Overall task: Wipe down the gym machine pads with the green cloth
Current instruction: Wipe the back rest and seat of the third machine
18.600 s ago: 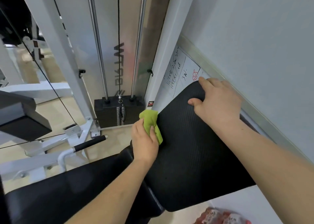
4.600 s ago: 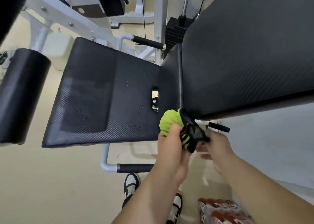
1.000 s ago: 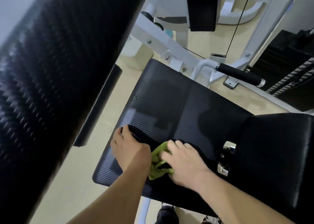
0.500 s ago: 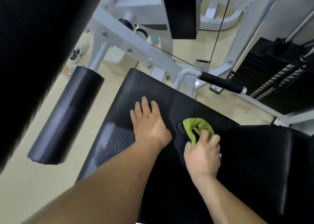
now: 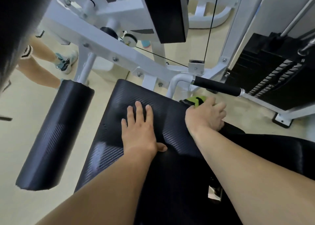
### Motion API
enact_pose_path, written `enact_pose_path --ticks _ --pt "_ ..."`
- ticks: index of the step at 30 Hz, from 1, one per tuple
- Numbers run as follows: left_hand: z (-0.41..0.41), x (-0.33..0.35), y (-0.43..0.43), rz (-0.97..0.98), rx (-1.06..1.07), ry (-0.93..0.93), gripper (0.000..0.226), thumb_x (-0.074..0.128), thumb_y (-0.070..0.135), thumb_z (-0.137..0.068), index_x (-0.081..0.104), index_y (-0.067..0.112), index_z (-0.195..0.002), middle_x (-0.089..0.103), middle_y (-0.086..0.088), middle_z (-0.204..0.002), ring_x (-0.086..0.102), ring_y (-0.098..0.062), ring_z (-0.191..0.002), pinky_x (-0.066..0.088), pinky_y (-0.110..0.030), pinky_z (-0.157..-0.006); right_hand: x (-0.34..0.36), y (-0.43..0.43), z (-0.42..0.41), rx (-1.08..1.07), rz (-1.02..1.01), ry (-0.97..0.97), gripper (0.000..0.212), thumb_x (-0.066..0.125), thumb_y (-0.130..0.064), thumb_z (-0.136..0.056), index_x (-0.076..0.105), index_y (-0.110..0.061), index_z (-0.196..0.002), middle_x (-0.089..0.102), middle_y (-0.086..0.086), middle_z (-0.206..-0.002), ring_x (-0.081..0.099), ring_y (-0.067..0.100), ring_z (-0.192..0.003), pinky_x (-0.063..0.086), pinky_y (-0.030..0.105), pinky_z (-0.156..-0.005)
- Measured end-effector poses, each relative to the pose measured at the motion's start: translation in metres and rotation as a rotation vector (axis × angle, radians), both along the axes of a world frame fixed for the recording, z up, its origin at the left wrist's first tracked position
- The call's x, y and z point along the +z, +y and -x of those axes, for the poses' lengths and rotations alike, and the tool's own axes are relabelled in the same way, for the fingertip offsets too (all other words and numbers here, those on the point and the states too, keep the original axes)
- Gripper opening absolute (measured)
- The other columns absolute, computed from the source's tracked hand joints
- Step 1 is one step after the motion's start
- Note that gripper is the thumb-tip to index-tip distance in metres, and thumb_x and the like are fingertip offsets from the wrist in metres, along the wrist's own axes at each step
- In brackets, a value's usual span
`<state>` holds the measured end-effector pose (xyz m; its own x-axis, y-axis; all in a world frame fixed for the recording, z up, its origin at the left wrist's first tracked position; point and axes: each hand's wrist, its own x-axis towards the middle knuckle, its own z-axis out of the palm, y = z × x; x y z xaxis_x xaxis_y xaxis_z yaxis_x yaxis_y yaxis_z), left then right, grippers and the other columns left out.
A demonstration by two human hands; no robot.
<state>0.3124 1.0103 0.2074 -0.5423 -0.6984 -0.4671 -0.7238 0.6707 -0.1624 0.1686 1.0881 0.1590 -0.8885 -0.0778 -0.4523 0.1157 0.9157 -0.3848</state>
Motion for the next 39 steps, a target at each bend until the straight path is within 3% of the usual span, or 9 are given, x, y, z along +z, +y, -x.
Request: enact_pose_path --ticks 9,14,17,20,23,25,30,35,39 --pt "-0.006 -0.011 -0.007 0.059 0.007 0.07 0.123 0.077 0.049 -0.082 -0.015 0.026 -0.161 -0.026 -0.002 -0.168 -0.018 -0.029 -0.156 0.008 -0.049 -0.128 0.015 -0.01 -0.069 0.446 0.361 0.115 0.045 0.067 -0.037 -0.088 0.05 -0.028 -0.128 0.041 0.002 -0.126 0.048 0.028 -0.118 0.049 0.042 -0.094" --pt "0.002 0.0 0.003 0.032 0.02 0.061 0.131 0.079 0.05 -0.079 -0.021 0.023 -0.159 -0.029 -0.008 -0.166 -0.014 -0.035 -0.156 0.009 -0.053 -0.127 0.034 0.038 -0.062 0.454 0.269 -0.226 0.049 0.067 -0.046 -0.085 0.049 -0.04 -0.13 0.044 -0.008 -0.124 0.053 0.019 -0.116 0.048 0.038 -0.094" --pt "0.007 0.011 0.03 -0.101 -0.265 0.13 0.131 0.078 0.039 -0.078 -0.026 0.03 -0.156 -0.031 -0.008 -0.165 -0.017 -0.035 -0.155 0.006 -0.053 -0.127 0.068 0.05 -0.028 0.293 0.434 -0.611 0.031 0.07 -0.028 -0.081 0.069 -0.027 -0.112 0.064 -0.004 -0.113 0.062 0.017 -0.101 0.052 0.034 -0.089" --pt "0.015 0.01 0.05 -0.269 -0.335 0.067 0.124 0.068 0.057 -0.077 -0.025 0.036 -0.156 -0.026 -0.007 -0.167 -0.021 -0.035 -0.154 0.003 -0.052 -0.127 0.095 0.066 0.009 0.618 0.079 -0.427 0.022 0.058 -0.017 -0.09 0.07 -0.017 -0.109 0.069 0.004 -0.107 0.065 0.025 -0.104 0.05 0.032 -0.085" --pt "0.028 0.002 0.052 -0.117 -0.366 0.062 0.094 0.057 0.063 -0.089 0.002 0.034 -0.158 0.004 -0.013 -0.166 0.012 -0.04 -0.149 0.027 -0.05 -0.119 0.098 0.097 0.029 0.863 -0.477 0.011 0.032 0.059 -0.028 -0.089 0.066 -0.025 -0.119 0.065 0.004 -0.123 0.055 0.03 -0.122 0.041 0.042 -0.103" --pt "0.041 -0.002 0.048 -0.014 -0.368 0.114 0.073 0.062 0.048 -0.092 0.021 0.031 -0.149 0.026 -0.015 -0.153 0.032 -0.037 -0.131 0.044 -0.045 -0.102 0.096 0.105 0.03 0.93 -0.657 -0.031 0.035 0.06 -0.03 -0.091 0.065 -0.023 -0.124 0.065 0.004 -0.125 0.058 0.031 -0.119 0.043 0.049 -0.106" --pt "0.105 -0.023 0.062 -0.308 -0.395 0.345 0.061 0.063 0.028 -0.093 0.038 0.027 -0.148 0.04 -0.007 -0.146 0.039 -0.033 -0.128 0.047 -0.048 -0.101 0.079 0.099 0.032 0.934 -0.607 -0.026 0.028 0.056 -0.03 -0.09 0.066 -0.023 -0.115 0.065 -0.002 -0.104 0.067 0.028 -0.102 0.054 0.048 -0.094" --pt "0.171 -0.047 0.085 -0.505 -0.62 -0.096 0.085 0.075 0.033 -0.074 0.039 0.027 -0.15 0.047 -0.007 -0.141 0.051 -0.033 -0.128 0.047 -0.049 -0.107 0.071 0.099 0.037 0.848 -0.525 -0.06 0.043 0.038 -0.026 -0.108 0.055 -0.008 -0.142 0.064 0.012 -0.133 0.061 0.035 -0.123 0.055 0.018 -0.077" --pt "0.163 -0.04 0.059 -0.411 -0.535 0.113 0.056 0.067 0.03 -0.086 0.049 0.033 -0.139 0.054 -0.008 -0.129 0.054 -0.033 -0.121 0.052 -0.044 -0.095 0.074 0.102 0.035 0.888 -0.613 0.046 0.029 0.052 -0.041 -0.091 0.066 -0.027 -0.114 0.06 -0.005 -0.094 0.063 0.023 -0.104 0.052 0.037 -0.091"
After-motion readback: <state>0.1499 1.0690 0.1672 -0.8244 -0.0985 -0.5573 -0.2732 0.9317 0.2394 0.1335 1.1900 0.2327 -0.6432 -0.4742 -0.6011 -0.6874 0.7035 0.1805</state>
